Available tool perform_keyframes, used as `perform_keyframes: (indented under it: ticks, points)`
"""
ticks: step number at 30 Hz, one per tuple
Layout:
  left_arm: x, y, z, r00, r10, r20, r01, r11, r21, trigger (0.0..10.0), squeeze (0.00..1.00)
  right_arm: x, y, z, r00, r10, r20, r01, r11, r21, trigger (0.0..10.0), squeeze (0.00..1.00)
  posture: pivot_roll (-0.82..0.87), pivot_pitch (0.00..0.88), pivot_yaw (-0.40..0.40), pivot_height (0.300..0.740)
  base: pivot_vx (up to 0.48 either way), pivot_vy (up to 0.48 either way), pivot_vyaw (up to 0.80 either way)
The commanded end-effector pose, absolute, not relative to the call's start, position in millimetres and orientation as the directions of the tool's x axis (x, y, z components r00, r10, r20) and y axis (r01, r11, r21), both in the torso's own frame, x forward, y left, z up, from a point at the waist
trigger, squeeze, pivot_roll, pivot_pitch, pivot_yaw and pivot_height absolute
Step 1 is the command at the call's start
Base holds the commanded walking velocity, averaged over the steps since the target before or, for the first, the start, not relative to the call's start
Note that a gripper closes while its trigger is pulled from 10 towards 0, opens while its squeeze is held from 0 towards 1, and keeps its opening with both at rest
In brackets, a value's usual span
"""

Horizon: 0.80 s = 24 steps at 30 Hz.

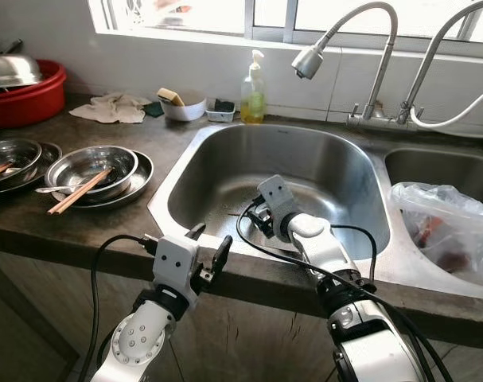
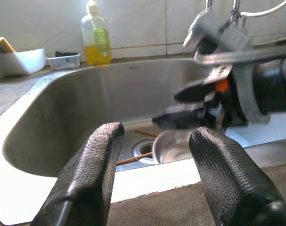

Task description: Kitchen organization

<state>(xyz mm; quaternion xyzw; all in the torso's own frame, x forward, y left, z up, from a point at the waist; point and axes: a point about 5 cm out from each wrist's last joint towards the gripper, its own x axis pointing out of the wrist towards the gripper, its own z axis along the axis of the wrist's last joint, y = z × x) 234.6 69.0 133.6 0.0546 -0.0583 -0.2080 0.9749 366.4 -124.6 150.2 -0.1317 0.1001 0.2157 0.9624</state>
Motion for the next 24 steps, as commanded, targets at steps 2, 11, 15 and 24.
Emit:
perform_keyframes:
  ticks: [2, 11, 15, 24]
  points:
    - [236.5, 69.6, 137.0, 0.905, -0.414, 0.094, 0.4, 0.906, 0.14, 10.0, 0.0, 356.4, -133.2, 179.9, 0.935, 0.351, -0.054, -0.354, 0.913, -0.203, 10.0, 0.0, 0.0, 0.0, -0.051, 0.74, 0.0, 0.0, 0.0]
    - [239.1, 71.1, 137.7, 0.903, -0.419, 0.095, 0.404, 0.904, 0.142, 10.0, 0.0, 307.9, -138.7, 205.1, 0.944, 0.268, 0.194, -0.244, 0.959, -0.143, 10.0, 0.0, -0.01, 0.0, -0.026, 0.74, 0.0, 0.0, 0.0]
    - [240.1, 71.0, 138.5, 0.899, -0.428, 0.095, 0.413, 0.899, 0.146, 10.0, 0.0, 280.7, -140.9, 210.2, 0.94, 0.225, 0.257, -0.201, 0.972, -0.119, 10.0, 0.0, -0.02, 0.0, -0.007, 0.74, 0.0, 0.0, 0.0]
    - [240.4, 70.2, 139.7, 0.891, -0.442, 0.1, 0.425, 0.892, 0.15, 10.0, 0.0, 246.5, -151.5, 190.1, 0.96, 0.181, 0.215, -0.156, 0.98, -0.125, 10.0, 0.0, -0.03, 0.0, 0.003, 0.74, 0.0, 0.0, 0.0]
